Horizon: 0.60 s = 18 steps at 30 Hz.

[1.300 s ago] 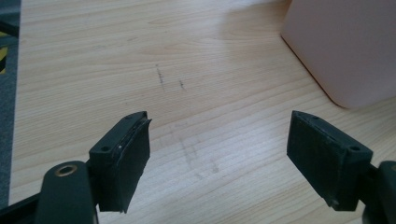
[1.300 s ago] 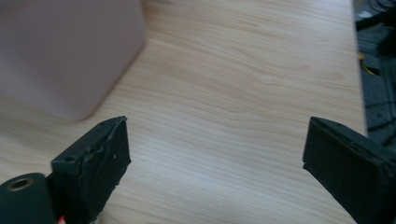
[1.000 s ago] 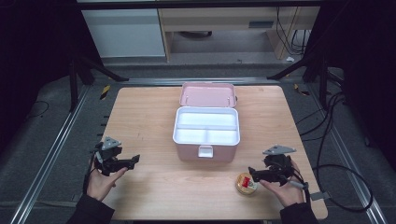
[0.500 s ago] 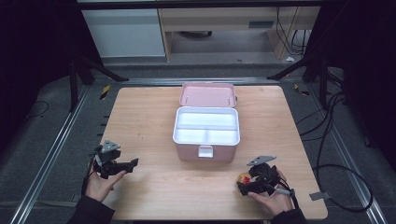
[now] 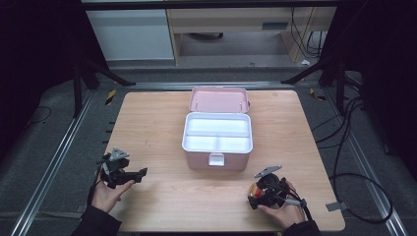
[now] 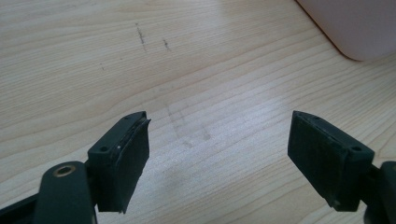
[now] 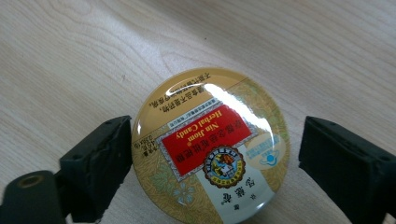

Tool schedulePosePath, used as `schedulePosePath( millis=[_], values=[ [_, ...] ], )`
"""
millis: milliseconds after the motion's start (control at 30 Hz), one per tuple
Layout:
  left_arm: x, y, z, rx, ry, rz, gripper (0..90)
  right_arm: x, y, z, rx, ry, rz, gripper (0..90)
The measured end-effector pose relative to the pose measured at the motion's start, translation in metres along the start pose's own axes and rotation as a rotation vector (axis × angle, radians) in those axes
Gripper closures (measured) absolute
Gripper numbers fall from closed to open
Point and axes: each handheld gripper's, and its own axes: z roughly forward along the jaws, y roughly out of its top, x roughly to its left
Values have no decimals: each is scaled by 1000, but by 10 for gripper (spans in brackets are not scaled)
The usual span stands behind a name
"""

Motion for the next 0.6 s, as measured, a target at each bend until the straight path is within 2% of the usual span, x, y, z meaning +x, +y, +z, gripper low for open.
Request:
schedulePosePath(
  millis=[67,200,600],
  values=[
    [0,0,0,1,0,1,204,0,0,1,3,1,-2,126],
    [0,0,1,10,-3,6,211,1,0,3,9,12,-19,199],
    [-1,-1,5,24,-4,14,221,0,2,4,41,17,-31,207]
  ],
)
